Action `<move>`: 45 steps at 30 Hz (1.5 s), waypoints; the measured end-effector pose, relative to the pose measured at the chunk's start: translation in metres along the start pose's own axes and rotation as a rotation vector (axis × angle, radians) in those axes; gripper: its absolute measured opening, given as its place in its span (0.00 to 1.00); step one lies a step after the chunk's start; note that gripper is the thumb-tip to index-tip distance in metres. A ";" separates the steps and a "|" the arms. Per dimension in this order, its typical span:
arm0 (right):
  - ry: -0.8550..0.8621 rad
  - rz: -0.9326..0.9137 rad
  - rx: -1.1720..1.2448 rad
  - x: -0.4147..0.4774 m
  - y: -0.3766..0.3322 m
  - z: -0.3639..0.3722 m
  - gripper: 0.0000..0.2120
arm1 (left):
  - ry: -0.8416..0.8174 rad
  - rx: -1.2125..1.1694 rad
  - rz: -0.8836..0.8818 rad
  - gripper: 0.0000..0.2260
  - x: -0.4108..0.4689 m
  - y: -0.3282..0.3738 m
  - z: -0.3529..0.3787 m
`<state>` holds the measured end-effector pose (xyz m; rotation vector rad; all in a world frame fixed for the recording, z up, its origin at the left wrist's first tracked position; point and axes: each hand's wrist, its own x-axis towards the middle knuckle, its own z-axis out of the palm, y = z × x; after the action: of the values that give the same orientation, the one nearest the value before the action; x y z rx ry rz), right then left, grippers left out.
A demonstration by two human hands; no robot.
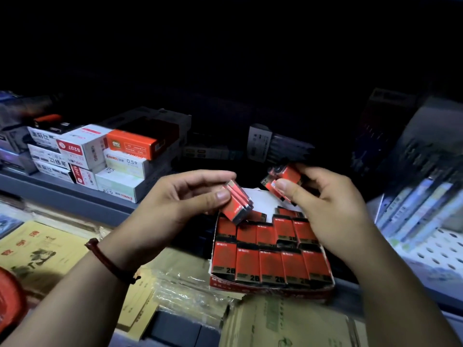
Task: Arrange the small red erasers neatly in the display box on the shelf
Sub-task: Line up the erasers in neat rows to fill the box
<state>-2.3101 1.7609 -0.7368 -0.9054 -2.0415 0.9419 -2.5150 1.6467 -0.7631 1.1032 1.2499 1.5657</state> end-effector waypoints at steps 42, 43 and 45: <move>-0.319 -0.030 -0.255 -0.026 -0.011 -0.032 0.22 | -0.170 0.285 0.102 0.15 -0.003 -0.009 0.012; -0.315 -0.029 -0.249 -0.026 -0.011 -0.032 0.21 | -0.136 0.275 0.110 0.15 -0.001 -0.010 0.012; -0.295 -0.031 -0.205 -0.026 -0.011 -0.033 0.19 | -0.041 0.278 0.127 0.13 0.003 -0.012 0.013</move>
<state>-2.2736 1.7457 -0.7193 -0.8793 -2.4321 0.9045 -2.5023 1.6553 -0.7731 1.4071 1.4236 1.4835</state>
